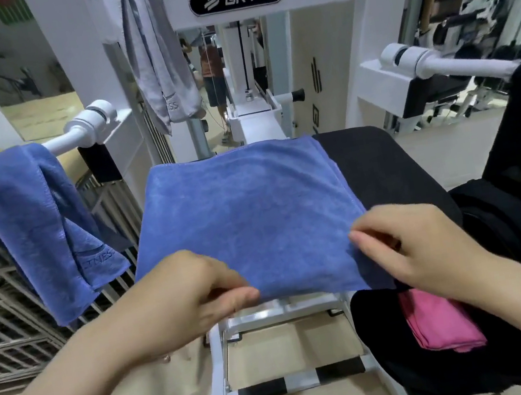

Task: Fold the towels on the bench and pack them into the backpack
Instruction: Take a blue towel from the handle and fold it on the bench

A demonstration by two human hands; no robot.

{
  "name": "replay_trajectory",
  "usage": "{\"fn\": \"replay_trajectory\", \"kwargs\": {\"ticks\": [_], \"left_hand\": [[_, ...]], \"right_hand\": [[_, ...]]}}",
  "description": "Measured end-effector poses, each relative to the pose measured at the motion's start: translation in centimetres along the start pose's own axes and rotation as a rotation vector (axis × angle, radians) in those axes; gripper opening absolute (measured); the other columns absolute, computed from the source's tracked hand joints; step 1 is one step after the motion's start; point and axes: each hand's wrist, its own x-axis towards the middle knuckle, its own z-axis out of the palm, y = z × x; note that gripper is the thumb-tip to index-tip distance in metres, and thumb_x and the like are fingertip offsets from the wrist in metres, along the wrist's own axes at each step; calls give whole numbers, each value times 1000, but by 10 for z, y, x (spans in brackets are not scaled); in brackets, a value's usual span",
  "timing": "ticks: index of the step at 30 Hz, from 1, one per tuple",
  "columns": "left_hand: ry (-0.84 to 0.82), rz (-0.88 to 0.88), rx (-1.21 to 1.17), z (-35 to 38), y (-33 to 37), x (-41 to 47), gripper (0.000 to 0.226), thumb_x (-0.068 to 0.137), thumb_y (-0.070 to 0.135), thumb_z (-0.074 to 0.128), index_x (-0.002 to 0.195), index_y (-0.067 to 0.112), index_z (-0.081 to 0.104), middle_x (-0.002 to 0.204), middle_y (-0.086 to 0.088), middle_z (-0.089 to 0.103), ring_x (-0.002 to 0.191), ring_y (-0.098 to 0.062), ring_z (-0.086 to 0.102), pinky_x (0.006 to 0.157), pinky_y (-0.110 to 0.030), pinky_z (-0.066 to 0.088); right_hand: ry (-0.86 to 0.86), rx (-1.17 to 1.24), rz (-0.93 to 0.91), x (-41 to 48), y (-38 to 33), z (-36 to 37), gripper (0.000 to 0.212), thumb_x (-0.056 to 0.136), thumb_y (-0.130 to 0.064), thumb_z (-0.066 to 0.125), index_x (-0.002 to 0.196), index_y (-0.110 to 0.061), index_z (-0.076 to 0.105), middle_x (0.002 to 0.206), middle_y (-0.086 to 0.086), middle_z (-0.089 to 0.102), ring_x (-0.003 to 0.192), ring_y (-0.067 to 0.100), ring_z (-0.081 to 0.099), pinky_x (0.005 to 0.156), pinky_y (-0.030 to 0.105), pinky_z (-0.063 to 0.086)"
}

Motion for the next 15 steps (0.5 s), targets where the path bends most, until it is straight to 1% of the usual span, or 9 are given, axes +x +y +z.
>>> {"fn": "replay_trajectory", "kwargs": {"ticks": [1, 3, 5, 6, 8, 10, 12, 14, 15], "left_hand": [[93, -21, -61, -9, 2, 14, 38, 89, 57, 43, 91, 30, 71, 81, 18, 69, 76, -3, 61, 71, -22, 47], [289, -69, -122, -22, 1, 53, 19, 93, 35, 58, 93, 25, 74, 83, 18, 71, 80, -3, 60, 73, -16, 45], [361, -127, -118, -30, -3, 103, 15, 93, 23, 60, 95, 20, 75, 85, 12, 70, 79, -4, 58, 69, -14, 40], [368, -156, -91, -31, -7, 129, 16, 93, 22, 60, 96, 20, 75, 86, 9, 70, 77, -4, 57, 69, -16, 37], [370, -193, -37, -31, -14, 178, 18, 94, 24, 57, 99, 21, 74, 93, 4, 71, 84, -11, 59, 74, -22, 39], [349, -214, 30, -25, -21, 215, 21, 94, 23, 53, 102, 21, 73, 101, -1, 72, 94, -21, 62, 80, -30, 47], [305, -232, 83, -17, -27, 240, 23, 94, 24, 52, 104, 21, 72, 104, -5, 71, 98, -27, 61, 82, -39, 51], [274, -249, 92, -13, -33, 256, 22, 94, 26, 53, 104, 21, 72, 103, -4, 70, 97, -27, 61, 80, -39, 51], [275, -258, 74, -11, -37, 261, 20, 93, 27, 55, 103, 22, 72, 101, -2, 70, 94, -24, 61, 78, -35, 50]], "right_hand": [[27, 41, 93, 17, 6, -2, 18, 90, -29, 56, 80, -21, 69, 72, -9, 66, 66, 8, 61, 66, 31, 50], [37, 91, 251, 57, 26, -3, 12, 88, -20, 61, 81, -22, 71, 75, -10, 70, 73, 8, 63, 73, 29, 49], [-7, 82, 365, 96, 51, 2, 15, 86, -17, 59, 84, -21, 74, 85, -7, 73, 85, 14, 65, 80, 32, 50], [-36, 67, 416, 114, 63, 6, 17, 86, -16, 58, 86, -20, 75, 90, -4, 74, 89, 18, 65, 83, 33, 50], [-104, 27, 494, 145, 85, 17, 20, 86, -17, 56, 91, -17, 76, 97, 1, 74, 95, 24, 64, 84, 35, 51], [-152, -23, 502, 170, 101, 27, 21, 86, -18, 56, 96, -16, 75, 102, 4, 73, 98, 28, 64, 84, 36, 52], [-202, -45, 467, 190, 111, 31, 21, 86, -20, 58, 98, -16, 74, 102, 5, 72, 98, 28, 64, 84, 35, 52], [-302, -18, 436, 207, 119, 28, 21, 85, -20, 62, 101, -16, 74, 97, 3, 70, 94, 23, 63, 81, 28, 49], [-353, 16, 431, 213, 122, 25, 20, 84, -19, 64, 101, -16, 74, 94, 2, 70, 90, 20, 62, 79, 26, 47]]}}
